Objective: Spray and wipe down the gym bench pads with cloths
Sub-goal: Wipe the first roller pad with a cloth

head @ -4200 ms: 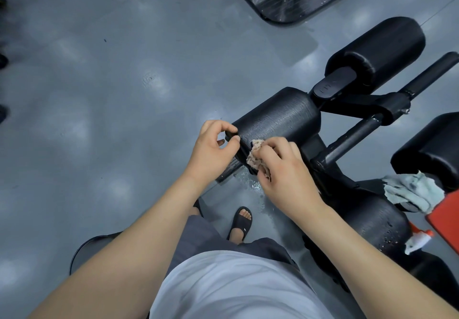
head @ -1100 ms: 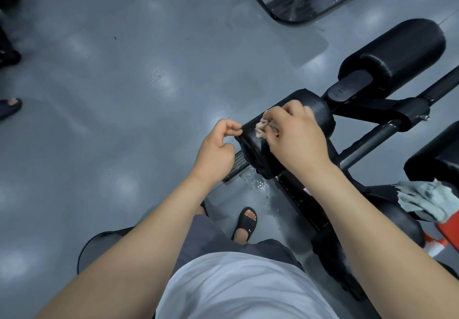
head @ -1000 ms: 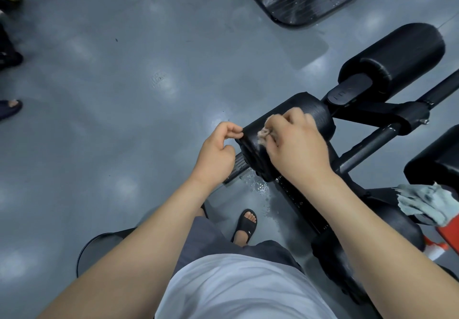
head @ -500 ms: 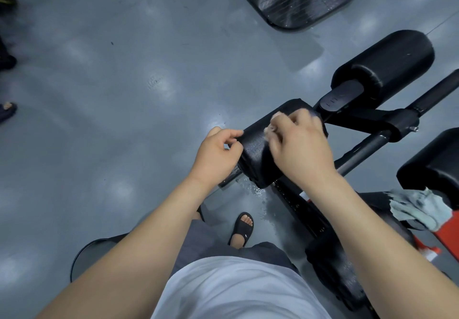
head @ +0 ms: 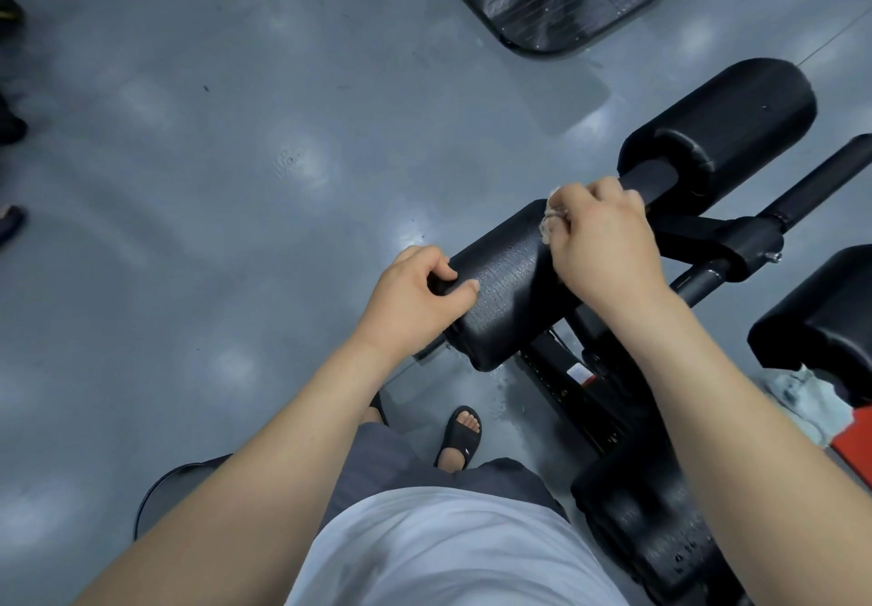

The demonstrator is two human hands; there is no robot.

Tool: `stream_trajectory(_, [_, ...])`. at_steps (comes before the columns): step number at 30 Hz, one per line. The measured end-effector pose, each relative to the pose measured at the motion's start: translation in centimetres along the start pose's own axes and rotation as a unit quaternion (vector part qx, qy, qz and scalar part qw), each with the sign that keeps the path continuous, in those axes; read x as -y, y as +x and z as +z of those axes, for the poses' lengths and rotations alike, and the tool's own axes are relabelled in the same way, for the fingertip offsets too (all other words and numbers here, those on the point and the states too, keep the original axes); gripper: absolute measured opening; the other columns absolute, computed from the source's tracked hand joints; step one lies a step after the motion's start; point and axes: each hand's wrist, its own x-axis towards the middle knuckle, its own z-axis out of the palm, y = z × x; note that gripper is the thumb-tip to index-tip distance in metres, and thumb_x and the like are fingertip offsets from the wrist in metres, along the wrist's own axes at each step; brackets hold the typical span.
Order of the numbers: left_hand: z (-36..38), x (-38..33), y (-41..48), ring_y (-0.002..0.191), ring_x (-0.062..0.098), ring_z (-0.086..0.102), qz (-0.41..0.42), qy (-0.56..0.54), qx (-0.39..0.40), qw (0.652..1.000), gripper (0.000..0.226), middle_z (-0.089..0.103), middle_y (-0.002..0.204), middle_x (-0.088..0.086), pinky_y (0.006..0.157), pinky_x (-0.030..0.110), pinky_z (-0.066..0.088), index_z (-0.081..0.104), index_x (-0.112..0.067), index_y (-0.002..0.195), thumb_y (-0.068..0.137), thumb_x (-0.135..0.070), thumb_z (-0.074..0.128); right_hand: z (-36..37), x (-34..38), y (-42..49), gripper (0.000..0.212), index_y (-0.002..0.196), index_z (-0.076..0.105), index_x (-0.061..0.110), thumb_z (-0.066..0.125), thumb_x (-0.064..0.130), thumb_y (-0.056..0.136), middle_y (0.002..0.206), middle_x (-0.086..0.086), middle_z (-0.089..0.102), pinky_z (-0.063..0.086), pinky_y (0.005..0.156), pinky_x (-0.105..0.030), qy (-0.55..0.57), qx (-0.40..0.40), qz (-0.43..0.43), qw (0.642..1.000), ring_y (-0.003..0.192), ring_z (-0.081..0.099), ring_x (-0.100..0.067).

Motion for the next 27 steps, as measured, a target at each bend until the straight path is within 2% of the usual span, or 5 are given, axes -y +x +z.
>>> stream_trajectory(8, [-0.7,-1.2,1.2,0.093,0.018,0.061,-0.023,0.042,0.039,0.998,0.032,0.059,0.1,0.0,0.086,0.031,0.049,0.057,-0.015,0.079,0.077,-0.033,0.084,0.8,2.7,-5.0,0.02,0.113,0.06,0.025,0.058,0.029,0.094,0.111,0.003,0.055,0.051,0.071,-0.042,0.019,0.059,-0.14,0.988,0.098,0.042,-0.027])
stream_trajectory(16, [-0.8,-1.4,1.1,0.094,0.018,0.061,-0.038,0.047,0.049,0.997,0.033,0.059,0.103,0.0,0.088,0.034,0.05,0.055,-0.018,0.079,0.077,-0.036,0.084,-0.6,-1.5,0.3,0.029,0.124,0.061,0.022,0.062,0.034,0.097,0.117,-0.01,0.052,0.045,0.094,-0.041,0.058,0.041,0.021,0.997,0.11,0.049,-0.037])
stream_trajectory(20, [-0.8,-1.5,1.0,0.094,0.018,0.061,-0.041,0.047,0.049,0.997,0.034,0.058,0.103,-0.001,0.087,0.033,0.048,0.053,-0.02,0.078,0.078,-0.036,0.083,-2.1,-0.7,-0.5,0.021,0.114,0.064,0.027,0.065,0.025,0.093,0.104,0.005,0.059,0.043,0.084,-0.023,0.163,0.041,0.005,0.986,0.102,0.059,-0.013])
stream_trajectory(23, [-0.8,-1.5,1.0,0.093,0.018,0.061,-0.039,0.046,0.047,0.997,0.034,0.058,0.102,-0.001,0.086,0.033,0.048,0.053,-0.021,0.077,0.077,-0.036,0.083,-3.0,-0.1,-0.9,0.01,0.106,0.063,0.03,0.063,0.033,0.096,0.083,0.01,0.069,0.052,0.077,-0.025,0.253,0.072,0.038,0.964,0.082,0.069,-0.009])
stream_trajectory(27, [-0.9,-1.4,1.0,0.093,0.018,0.06,-0.034,0.046,0.049,0.997,0.034,0.058,0.102,-0.001,0.086,0.032,0.048,0.053,-0.019,0.078,0.078,-0.036,0.083,-2.4,-1.7,-0.6,0.03,0.123,0.066,0.031,0.058,0.046,0.098,0.127,0.003,0.048,0.044,0.104,-0.039,0.105,0.072,0.052,0.991,0.125,0.046,-0.027])
